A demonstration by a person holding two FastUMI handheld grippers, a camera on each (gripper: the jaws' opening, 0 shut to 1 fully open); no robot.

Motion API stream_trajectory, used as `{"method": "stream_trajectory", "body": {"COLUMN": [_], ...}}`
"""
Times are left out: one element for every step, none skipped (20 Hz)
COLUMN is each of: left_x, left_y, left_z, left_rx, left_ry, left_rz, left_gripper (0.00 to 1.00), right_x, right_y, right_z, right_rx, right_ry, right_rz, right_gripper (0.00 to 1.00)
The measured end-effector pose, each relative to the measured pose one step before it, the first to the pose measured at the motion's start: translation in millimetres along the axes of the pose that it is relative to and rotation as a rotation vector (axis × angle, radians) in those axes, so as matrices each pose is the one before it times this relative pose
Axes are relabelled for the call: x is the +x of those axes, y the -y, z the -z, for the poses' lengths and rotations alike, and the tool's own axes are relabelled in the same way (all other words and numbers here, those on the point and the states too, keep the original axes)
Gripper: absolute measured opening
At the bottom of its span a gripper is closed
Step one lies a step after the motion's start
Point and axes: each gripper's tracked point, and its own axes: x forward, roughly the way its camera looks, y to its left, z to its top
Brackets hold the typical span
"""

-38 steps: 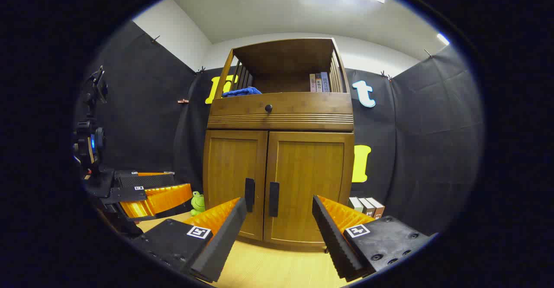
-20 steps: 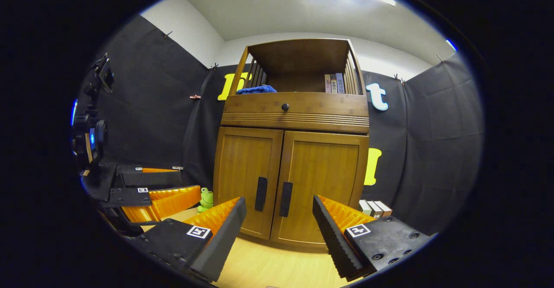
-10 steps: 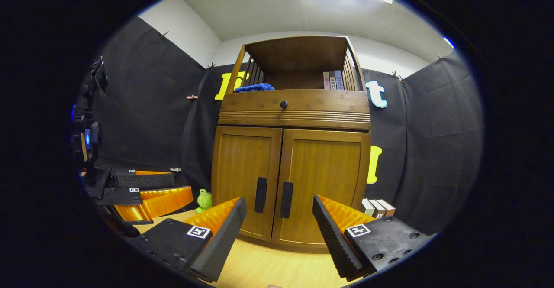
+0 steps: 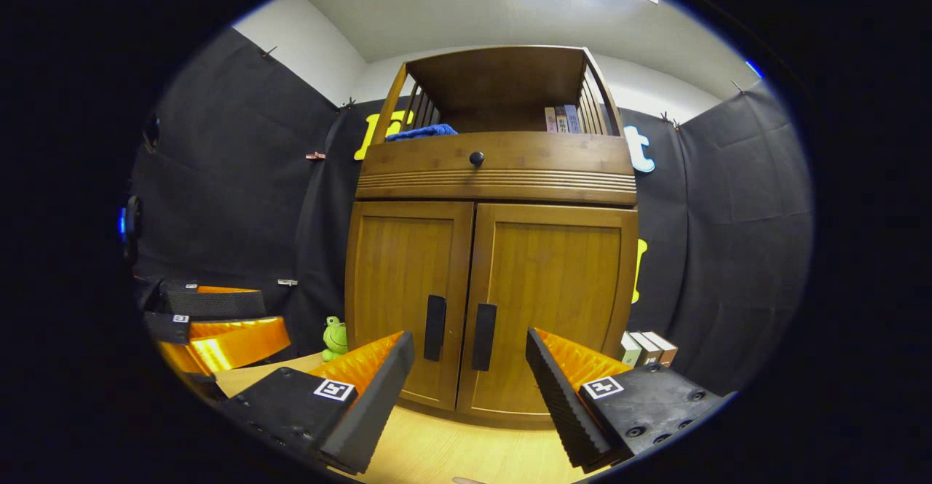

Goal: Open the right door of the double-door shoe cabinet with the right hand, and open the left door with the left hand.

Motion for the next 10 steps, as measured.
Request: {"method": "stream_trajectory", "body": {"left_x": [-0.69,-1.41,-3.25,-1.92,-4.83,-4.76,-3.21,-1.79,-2.15,-1.37], "left_y": [-0.60,-1.26,-2.90,-3.39,-5.12,-4.78,-2.47,-3.67,-4.18,-3.48], "left_z": [0.17,-1.42,-0.17,-1.48,0.01,-0.80,-1.05,-2.69,-1.08,-1.33], "left_rx": [0.00543,0.00447,0.00368,0.00132,0.00174,-0.00044,0.00094,0.00079,0.00039,-0.00125], "left_ry": [0.00151,0.00218,0.00446,0.00319,0.00527,0.00369,0.00622,0.00682,0.00754,0.00127], "left_rz": [-0.00397,-0.00508,-0.00337,-0.00346,-0.00325,-0.00511,-0.00705,-0.00871,-0.00945,-0.00879], "left_gripper": [0.97,0.97,0.97,0.97,0.97,0.97,0.97,0.97,0.97,0.97], "right_x": [9.49,10.31,9.83,9.75,12.94,9.06,11.22,11.59,10.79,11.18], "right_y": [-0.26,0.59,1.10,0.58,-1.20,-1.70,-1.49,-0.30,-0.52,0.89], "right_z": [4.28,4.35,4.91,5.54,5.84,5.70,5.93,5.42,5.51,6.62], "right_rx": [0.00706,0.00289,-0.00200,-0.00451,-0.00343,-0.00036,0.00196,0.00224,0.00042,0.00358], "right_ry": [-0.00747,-0.01007,-0.00975,-0.01185,-0.01303,-0.01215,-0.01231,-0.01117,-0.01312,-0.01164], "right_rz": [0.00112,0.00520,0.00840,0.00754,0.00307,0.00214,-0.00027,0.00636,0.00331,0.00568], "right_gripper": [0.97,0.97,0.97,0.97,0.97,0.97,0.97,0.97,0.97,0.95]}}
